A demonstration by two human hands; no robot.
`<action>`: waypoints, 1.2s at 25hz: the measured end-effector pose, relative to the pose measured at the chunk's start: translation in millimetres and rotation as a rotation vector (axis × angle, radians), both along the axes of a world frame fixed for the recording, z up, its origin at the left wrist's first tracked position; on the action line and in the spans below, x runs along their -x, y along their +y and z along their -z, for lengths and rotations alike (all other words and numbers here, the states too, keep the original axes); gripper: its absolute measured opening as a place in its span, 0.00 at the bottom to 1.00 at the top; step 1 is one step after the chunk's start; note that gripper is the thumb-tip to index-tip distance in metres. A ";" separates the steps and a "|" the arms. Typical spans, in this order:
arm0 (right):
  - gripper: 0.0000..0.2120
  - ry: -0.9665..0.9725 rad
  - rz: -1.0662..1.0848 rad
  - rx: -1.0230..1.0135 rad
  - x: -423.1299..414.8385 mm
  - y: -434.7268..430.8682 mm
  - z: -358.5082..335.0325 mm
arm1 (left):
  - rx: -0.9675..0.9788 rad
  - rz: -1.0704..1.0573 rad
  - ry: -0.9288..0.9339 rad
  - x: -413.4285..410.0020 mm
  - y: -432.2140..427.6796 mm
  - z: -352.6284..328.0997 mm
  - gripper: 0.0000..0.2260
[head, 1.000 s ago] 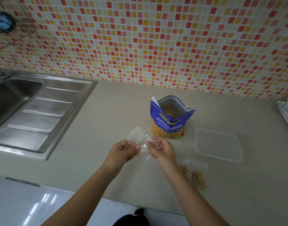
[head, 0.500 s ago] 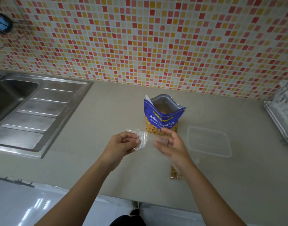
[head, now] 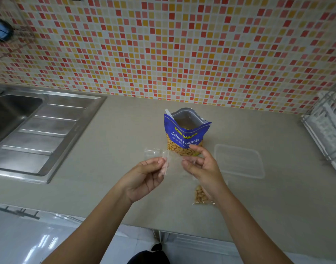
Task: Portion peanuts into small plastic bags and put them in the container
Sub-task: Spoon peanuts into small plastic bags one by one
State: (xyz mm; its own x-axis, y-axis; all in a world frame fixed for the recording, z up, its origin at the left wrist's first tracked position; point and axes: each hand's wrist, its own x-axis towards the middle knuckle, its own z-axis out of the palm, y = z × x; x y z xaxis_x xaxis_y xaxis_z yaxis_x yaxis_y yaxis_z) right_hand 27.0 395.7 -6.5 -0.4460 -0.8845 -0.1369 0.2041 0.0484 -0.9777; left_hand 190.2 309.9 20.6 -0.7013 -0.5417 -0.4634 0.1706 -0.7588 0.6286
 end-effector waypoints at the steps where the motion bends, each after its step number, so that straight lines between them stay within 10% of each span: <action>1: 0.20 0.004 0.000 -0.001 0.1 0.1 -0.4 | 0.040 0.002 -0.025 -0.4 0.4 -1.6 0.05; 9: 0.23 0.049 -0.033 -0.061 9.5 4.1 -6.3 | 0.835 -0.032 -0.623 -4.2 -10.6 -3.5 0.08; 14: 0.21 0.007 -0.072 -0.041 15.4 6.8 -13.4 | 0.781 0.058 -0.618 1.1 -14.4 -8.1 0.07; 21: 0.31 1.089 -0.076 -0.017 16.6 11.7 -10.9 | 0.779 0.003 -0.672 10.8 -19.1 -10.0 0.05; 30: 0.36 1.318 -0.092 -0.041 3.6 -9.9 0.2 | 0.932 0.147 -0.744 28.3 -15.5 -14.6 0.05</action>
State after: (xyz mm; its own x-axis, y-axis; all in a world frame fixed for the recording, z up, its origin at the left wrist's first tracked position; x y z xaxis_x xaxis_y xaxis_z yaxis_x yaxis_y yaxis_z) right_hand 23.4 385.7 -6.7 -0.2034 -0.9241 0.3234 -0.8983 0.0447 -0.4371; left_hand 162.0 294.4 35.2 -0.5110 -0.8214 -0.2532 -0.5172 0.0586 0.8539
